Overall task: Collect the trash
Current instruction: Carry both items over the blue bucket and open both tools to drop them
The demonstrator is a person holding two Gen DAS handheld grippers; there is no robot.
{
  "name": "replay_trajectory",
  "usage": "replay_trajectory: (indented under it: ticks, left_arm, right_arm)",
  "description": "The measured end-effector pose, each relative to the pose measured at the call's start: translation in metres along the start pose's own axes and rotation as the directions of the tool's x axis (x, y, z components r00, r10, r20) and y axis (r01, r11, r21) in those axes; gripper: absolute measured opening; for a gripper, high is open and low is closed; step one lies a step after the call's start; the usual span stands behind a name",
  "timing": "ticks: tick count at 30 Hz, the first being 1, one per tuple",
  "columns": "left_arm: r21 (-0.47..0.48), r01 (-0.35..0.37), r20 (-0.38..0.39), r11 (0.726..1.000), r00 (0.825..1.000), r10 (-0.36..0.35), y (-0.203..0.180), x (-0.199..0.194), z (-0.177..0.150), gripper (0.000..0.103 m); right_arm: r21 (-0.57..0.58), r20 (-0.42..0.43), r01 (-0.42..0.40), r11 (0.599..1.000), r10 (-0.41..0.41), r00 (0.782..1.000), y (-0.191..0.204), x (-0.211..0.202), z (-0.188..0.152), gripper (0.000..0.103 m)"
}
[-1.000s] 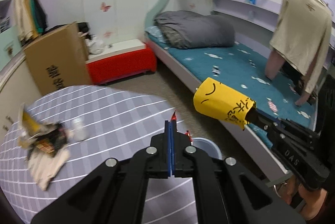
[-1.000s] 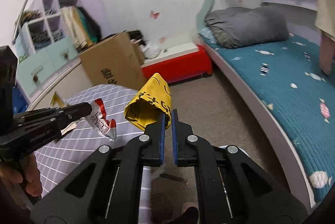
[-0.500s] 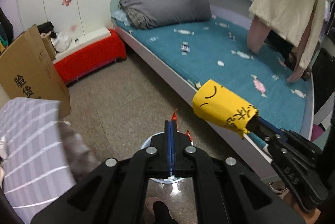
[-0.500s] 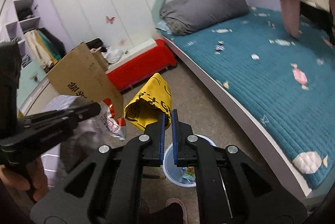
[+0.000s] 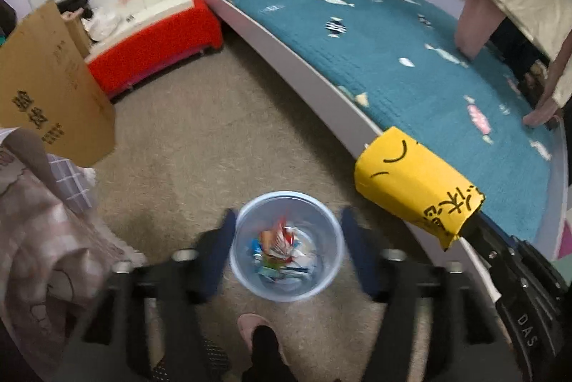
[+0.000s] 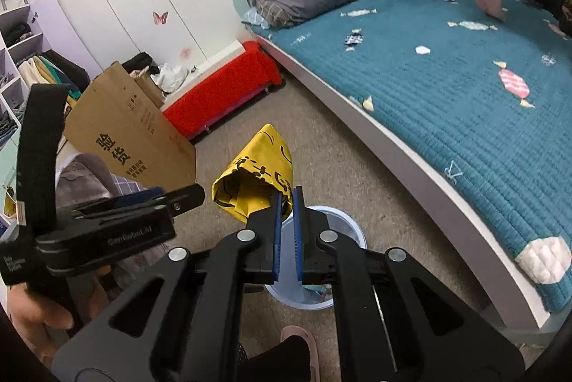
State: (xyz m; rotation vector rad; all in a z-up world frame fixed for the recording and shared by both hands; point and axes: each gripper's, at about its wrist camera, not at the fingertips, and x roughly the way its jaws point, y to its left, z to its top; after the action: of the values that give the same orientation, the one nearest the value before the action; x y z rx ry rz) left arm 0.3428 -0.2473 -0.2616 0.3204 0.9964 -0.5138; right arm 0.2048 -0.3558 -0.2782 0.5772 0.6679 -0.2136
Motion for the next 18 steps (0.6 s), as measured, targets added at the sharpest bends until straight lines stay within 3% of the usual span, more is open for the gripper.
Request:
replay_trajectory:
  ticks: [12, 18]
  left_arm:
    - [-0.119, -0.08, 0.029, 0.99, 0.996, 0.084, 0.025, -0.011, -0.008, 0.07]
    - [-0.1, -0.106, 0.034, 0.989, 0.993, 0.11, 0.025, -0.012, -0.009, 0.07]
  right_arm:
    - [0.004, -0.047, 0.012, 1.0, -0.012, 0.999, 0.0, 0.018, -0.012, 0.006]
    - [0.003, -0.058, -0.002, 1.0, 0.002, 0.998, 0.008, 0.024, -0.015, 0.006]
